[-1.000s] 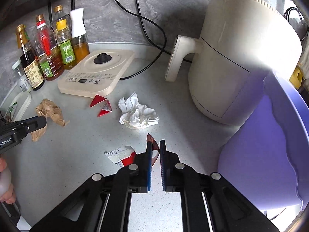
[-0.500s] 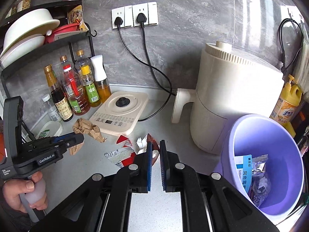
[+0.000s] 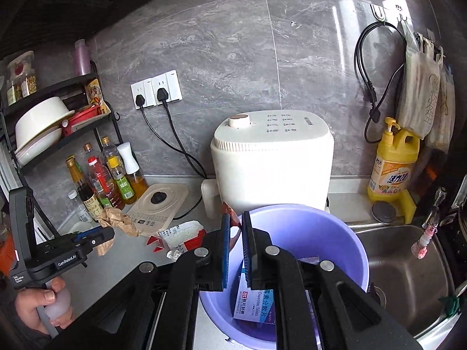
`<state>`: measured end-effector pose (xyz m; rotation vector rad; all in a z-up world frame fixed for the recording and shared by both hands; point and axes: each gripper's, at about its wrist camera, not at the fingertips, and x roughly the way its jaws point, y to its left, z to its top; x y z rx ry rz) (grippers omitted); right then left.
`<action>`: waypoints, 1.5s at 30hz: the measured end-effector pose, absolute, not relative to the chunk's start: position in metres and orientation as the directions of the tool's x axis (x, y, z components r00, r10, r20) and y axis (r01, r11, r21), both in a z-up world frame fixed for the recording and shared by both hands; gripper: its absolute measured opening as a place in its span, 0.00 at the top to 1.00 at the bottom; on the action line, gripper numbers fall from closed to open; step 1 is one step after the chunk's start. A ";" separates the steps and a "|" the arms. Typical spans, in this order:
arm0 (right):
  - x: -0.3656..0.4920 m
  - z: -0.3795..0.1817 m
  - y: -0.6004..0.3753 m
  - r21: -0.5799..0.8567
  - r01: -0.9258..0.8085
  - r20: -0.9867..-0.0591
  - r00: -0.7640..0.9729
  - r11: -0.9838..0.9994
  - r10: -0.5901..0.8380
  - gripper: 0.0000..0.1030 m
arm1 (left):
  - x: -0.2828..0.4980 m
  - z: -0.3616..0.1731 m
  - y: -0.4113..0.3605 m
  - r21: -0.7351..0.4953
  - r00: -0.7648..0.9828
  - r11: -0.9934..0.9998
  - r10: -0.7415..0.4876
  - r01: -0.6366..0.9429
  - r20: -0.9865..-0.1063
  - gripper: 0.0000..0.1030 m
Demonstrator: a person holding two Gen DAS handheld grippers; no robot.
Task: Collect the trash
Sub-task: 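Carry both items over the bucket and open both tools to drop them, then move both open tools back to the counter toward the remaining wrappers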
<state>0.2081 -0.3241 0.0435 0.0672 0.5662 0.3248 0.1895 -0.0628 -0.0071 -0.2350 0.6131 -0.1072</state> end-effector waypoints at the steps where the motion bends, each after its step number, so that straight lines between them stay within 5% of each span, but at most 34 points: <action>1: 0.208 0.043 -0.332 0.164 -0.291 -0.516 0.789 0.943 0.333 0.87 | 0.189 -0.004 -0.071 -0.247 0.816 0.968 -0.169 0.033 -0.553 0.78; 2: 0.208 0.044 -0.341 0.177 -0.295 -0.512 0.787 0.939 0.344 0.84 | 0.188 -0.001 -0.080 -0.245 0.818 0.969 -0.170 0.036 -0.550 0.78; 3: 0.206 0.044 -0.350 0.193 -0.298 -0.503 0.788 0.935 0.355 0.58 | 0.188 0.002 -0.089 -0.242 0.820 0.969 -0.171 0.041 -0.546 0.78; 4: 0.203 0.046 -0.359 0.202 -0.298 -0.485 0.797 0.933 0.359 0.43 | 0.188 0.004 -0.098 -0.238 0.822 0.970 -0.172 0.045 -0.543 0.78; 25: 0.191 0.024 -0.511 0.256 -0.253 -0.497 0.794 0.933 0.351 0.44 | 0.207 0.010 -0.249 -0.200 0.807 0.972 -0.215 0.122 -0.550 0.75; 27: 0.190 0.023 -0.518 0.267 -0.258 -0.494 0.790 0.928 0.362 0.44 | 0.210 0.012 -0.259 -0.211 0.800 0.968 -0.230 0.133 -0.554 0.55; 28: 0.191 0.023 -0.521 0.275 -0.263 -0.493 0.787 0.925 0.370 0.43 | 0.210 0.014 -0.263 -0.207 0.803 0.971 -0.219 0.122 -0.554 0.29; 29: 0.192 0.022 -0.523 0.283 -0.267 -0.492 0.784 0.921 0.378 0.42 | 0.208 0.018 -0.265 -0.200 0.814 0.973 -0.206 0.113 -0.544 0.18; 32: 0.196 0.019 -0.525 0.287 -0.280 -0.493 0.777 0.916 0.392 0.40 | 0.201 0.026 -0.262 -0.166 0.822 0.983 -0.162 0.083 -0.545 0.10; 41: 0.208 0.013 -0.500 0.318 -0.319 -0.494 0.748 0.893 0.444 0.28 | 0.182 0.016 -0.199 -0.159 0.804 0.983 -0.018 -0.095 -0.594 0.06; 45: 0.206 0.014 -0.482 0.310 -0.316 -0.496 0.751 0.897 0.436 0.12 | 0.180 0.012 -0.171 -0.150 0.801 0.981 0.006 -0.119 -0.598 0.06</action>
